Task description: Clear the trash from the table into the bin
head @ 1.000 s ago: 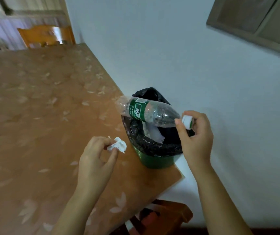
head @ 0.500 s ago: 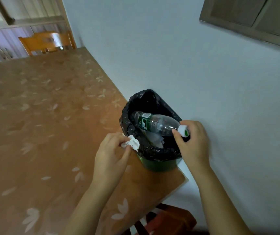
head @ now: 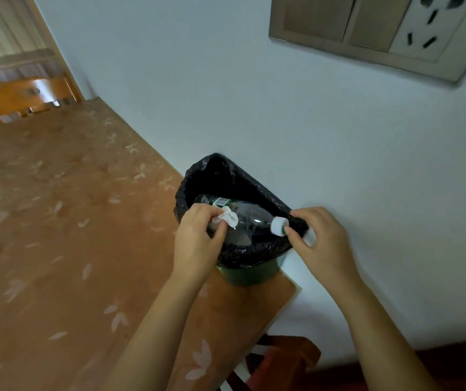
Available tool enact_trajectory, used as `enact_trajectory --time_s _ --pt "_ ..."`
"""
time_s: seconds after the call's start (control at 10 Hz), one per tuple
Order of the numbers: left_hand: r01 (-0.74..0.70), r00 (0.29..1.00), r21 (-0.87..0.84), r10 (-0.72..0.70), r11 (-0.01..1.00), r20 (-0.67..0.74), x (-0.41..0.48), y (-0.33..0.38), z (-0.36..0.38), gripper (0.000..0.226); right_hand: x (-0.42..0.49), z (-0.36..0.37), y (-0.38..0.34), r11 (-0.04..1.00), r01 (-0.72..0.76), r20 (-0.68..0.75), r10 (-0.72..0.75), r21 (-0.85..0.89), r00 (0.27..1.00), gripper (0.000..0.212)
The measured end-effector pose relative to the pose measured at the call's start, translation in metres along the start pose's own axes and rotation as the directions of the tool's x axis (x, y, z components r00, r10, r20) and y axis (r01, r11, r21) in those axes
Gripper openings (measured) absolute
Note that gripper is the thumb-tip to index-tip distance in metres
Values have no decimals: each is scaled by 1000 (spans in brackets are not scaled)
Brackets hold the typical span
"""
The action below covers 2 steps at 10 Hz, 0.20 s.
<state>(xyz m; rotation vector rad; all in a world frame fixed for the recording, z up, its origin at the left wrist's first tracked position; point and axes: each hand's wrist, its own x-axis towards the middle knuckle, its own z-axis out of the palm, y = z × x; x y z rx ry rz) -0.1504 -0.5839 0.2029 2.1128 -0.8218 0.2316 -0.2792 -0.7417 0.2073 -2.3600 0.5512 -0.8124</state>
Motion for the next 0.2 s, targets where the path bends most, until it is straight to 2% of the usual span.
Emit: enact_trajectory --time_s 0.2 --pt "-146 988 136 137 980 69 -5 -10 6 24 -16 -5 -7 999 41 7 -41 -25 999 22"
